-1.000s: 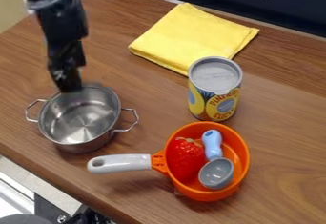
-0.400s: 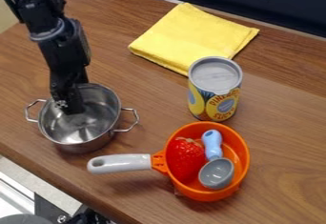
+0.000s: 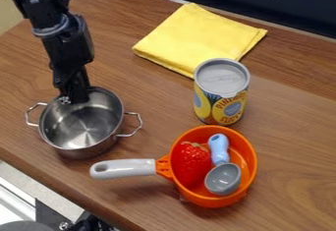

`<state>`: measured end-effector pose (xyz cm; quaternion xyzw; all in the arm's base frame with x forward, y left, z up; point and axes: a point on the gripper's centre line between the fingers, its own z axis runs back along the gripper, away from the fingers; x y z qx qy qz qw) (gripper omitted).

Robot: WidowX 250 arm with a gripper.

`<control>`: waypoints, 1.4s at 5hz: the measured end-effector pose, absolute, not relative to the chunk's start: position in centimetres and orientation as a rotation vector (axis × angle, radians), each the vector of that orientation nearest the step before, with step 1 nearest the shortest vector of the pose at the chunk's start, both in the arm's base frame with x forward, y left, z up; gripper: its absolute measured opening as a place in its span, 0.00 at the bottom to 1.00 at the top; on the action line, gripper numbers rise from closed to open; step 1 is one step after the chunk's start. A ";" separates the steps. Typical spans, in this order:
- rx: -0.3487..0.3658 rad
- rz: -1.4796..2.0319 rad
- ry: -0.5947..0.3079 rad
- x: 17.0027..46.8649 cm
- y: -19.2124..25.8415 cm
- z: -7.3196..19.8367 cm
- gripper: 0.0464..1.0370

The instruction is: Move the pot in the left side of the table

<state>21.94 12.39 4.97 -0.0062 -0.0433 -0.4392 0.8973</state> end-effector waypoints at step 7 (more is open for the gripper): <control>0.268 -0.495 -0.182 30.5 25.0 5.2 0.02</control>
